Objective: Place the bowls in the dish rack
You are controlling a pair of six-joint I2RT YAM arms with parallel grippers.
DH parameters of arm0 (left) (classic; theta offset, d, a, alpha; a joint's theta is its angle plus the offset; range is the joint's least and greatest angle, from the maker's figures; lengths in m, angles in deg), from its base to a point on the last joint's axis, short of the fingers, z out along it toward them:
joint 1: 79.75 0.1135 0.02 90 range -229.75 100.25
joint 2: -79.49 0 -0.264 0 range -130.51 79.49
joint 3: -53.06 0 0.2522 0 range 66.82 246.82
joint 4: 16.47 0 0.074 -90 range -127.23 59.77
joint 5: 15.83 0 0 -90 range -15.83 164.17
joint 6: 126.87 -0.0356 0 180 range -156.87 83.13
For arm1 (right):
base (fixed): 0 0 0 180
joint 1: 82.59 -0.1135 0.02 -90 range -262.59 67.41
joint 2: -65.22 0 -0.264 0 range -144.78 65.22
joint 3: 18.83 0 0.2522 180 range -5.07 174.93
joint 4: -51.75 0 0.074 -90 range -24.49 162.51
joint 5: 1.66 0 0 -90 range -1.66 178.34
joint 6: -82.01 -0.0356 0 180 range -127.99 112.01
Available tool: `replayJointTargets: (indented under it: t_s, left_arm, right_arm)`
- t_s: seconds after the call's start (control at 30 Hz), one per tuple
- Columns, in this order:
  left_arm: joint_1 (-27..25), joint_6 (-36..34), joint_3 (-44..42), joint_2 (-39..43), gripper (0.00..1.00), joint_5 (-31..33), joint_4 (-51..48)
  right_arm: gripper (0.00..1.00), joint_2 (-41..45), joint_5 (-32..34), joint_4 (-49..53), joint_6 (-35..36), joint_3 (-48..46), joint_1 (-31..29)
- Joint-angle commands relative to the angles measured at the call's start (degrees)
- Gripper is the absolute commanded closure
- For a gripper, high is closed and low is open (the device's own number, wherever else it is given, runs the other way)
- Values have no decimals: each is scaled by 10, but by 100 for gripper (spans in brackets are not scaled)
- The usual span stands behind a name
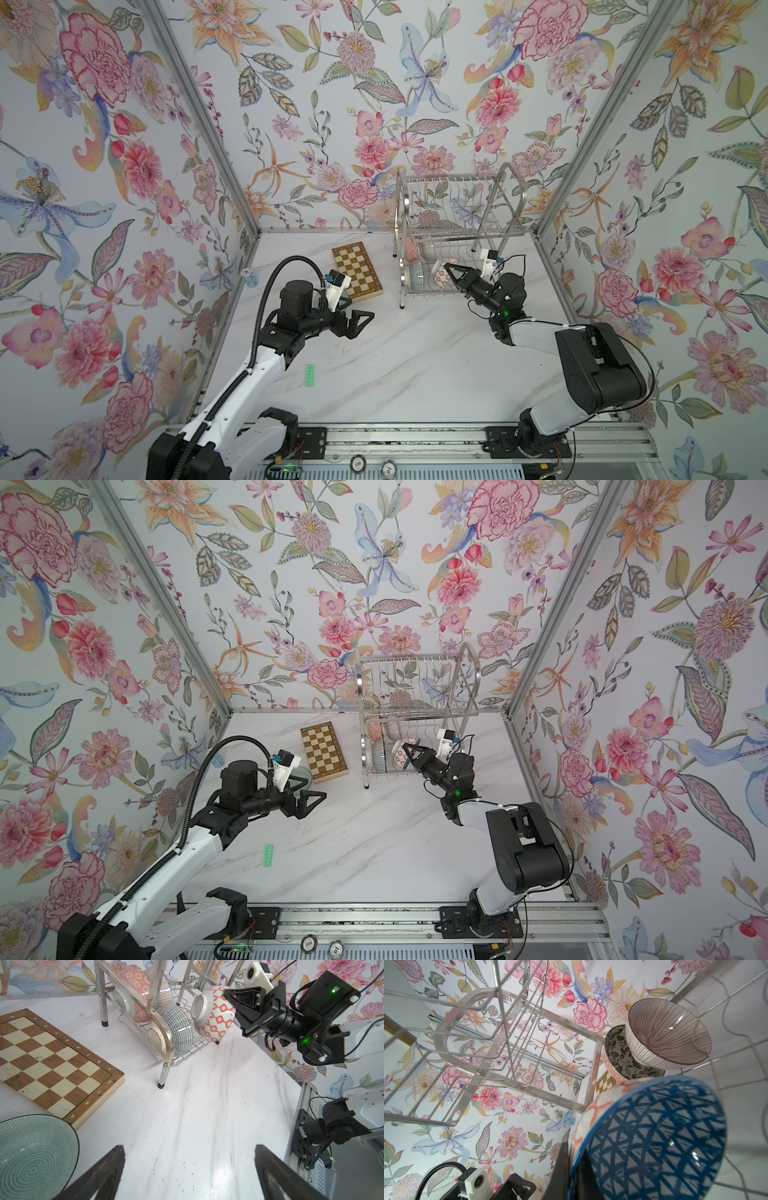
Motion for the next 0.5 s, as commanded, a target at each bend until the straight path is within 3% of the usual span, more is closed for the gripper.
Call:
replayJointTargets:
  t_s: [0.0,0.17,0.47]
  left_arm:
    - [-6,-6,-7,-4,1,-7,7]
    - [-8,-10,-7,-6,1,-3,4]
    - [-12,-16,-8,-11,1,2,-1]
  right_arm:
    - [100,-10,-77,-26,15,43,7]
    - [100,-38,-137,-2,30,81,15]
    - [100,-65,-183,51,78,115,39]
